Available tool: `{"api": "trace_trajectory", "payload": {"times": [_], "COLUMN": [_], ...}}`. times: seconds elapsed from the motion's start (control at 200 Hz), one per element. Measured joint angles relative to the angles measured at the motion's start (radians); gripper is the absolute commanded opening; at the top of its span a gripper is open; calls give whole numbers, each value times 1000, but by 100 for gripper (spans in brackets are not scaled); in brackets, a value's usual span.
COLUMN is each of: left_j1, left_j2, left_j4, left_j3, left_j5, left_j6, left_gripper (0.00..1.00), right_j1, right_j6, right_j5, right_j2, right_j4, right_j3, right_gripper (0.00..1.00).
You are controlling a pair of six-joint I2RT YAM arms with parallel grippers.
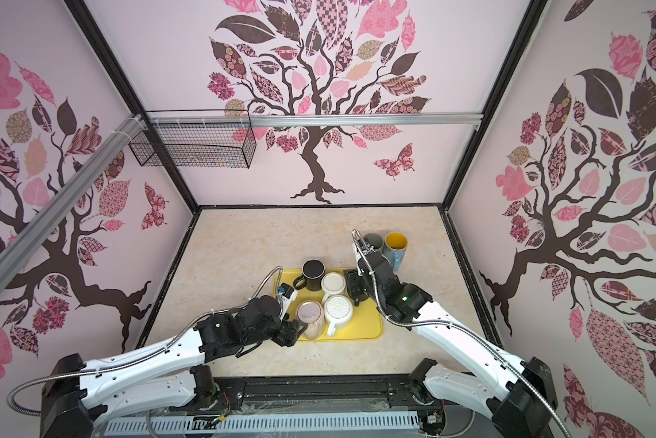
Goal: Turn the mug right side up
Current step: 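Move the left gripper over the upside-down pink mug while the right hovers over the tray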
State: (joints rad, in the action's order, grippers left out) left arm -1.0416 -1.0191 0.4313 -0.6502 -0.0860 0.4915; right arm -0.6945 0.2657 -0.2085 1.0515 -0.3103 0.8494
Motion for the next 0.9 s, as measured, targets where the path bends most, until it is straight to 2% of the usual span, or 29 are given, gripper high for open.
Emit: {"api": "trace_trajectory", "payload": {"times": [0.54, 0.63, 0.75, 0.9], "left_j1": [-6, -8, -11, -16], "left_j2": [3, 12, 3, -47], "left_j4": [-32, -21, 3, 29], "left_j3": [44, 45, 44, 43], "left_j5": [51, 40, 3, -38], "left_j6": [45, 50, 44, 27], "left_gripper": [63, 66, 77, 78], "right_j1": [0, 0, 0, 0], "right_j6": [0, 0, 0, 0], "right_j5": [3, 5, 6, 5], "right_j2": [-2, -2, -2, -2], "right_j4": [9, 9, 10, 16], "right_j3": [-9, -9, -9, -9], "right_gripper": [58, 58, 59, 59]}}
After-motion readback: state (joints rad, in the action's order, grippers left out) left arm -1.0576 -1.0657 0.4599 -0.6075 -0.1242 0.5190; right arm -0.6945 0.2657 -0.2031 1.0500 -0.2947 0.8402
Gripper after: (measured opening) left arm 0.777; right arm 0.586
